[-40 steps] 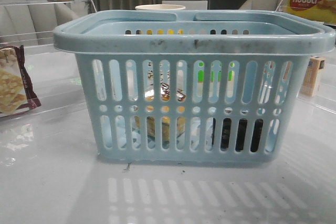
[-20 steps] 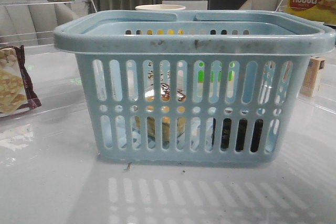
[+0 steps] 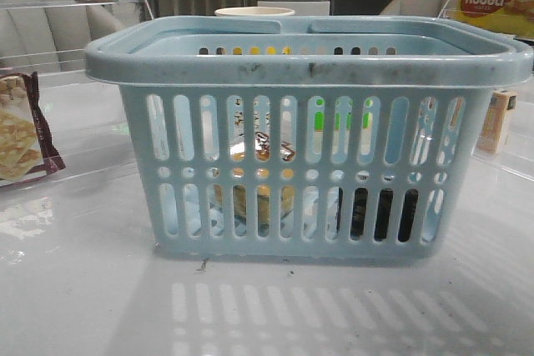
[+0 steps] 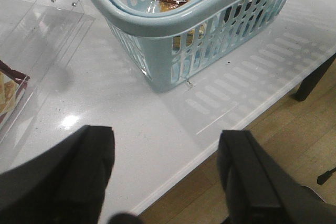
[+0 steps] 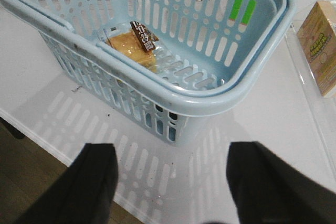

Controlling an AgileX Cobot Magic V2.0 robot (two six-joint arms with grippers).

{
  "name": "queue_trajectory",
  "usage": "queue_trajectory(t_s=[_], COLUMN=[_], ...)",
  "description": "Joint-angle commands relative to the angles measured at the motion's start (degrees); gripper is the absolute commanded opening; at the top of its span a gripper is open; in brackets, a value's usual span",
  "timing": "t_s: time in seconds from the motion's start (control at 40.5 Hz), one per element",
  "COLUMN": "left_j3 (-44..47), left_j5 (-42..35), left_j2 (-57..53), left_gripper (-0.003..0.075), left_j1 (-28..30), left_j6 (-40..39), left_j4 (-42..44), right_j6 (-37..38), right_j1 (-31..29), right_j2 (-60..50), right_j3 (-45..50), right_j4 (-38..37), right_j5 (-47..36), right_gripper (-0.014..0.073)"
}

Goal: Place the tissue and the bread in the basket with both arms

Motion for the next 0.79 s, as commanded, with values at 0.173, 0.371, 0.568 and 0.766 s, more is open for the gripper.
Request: queue_trajectory(t_s=[0.173,0.371,0.568,0.766], left_j3=[-1.56,-1.56,-1.56,-1.56], left_j5=[-5.84,-5.73,-5.73,-5.73], left_j2=[0.04,0.04,0.04,0.04], left_gripper=[0.0173,0.0091,0.0091,0.0091], left_j1=[-0.47,-0.47,-0.47,-0.64], left_j6=[-0.55,-0.55,-0.55,-0.55], left_j4=[-0.29,-1.25,-1.25,-1.25], right_j6=[-0.44,-0.44,-0.44,-0.44], right_j1=[-0.09,-0.09,-0.09,-0.09], right_j2=[0.06,0.06,0.06,0.06], right_j3=[-1.5,-1.5,-1.5,-1.5], right_j4=[-1.47,-1.47,-1.47,-1.47], right_j5=[-2.37,-2.37,-2.37,-2.37], right_gripper=[0.0118,0.0055,0.0055,0.0055])
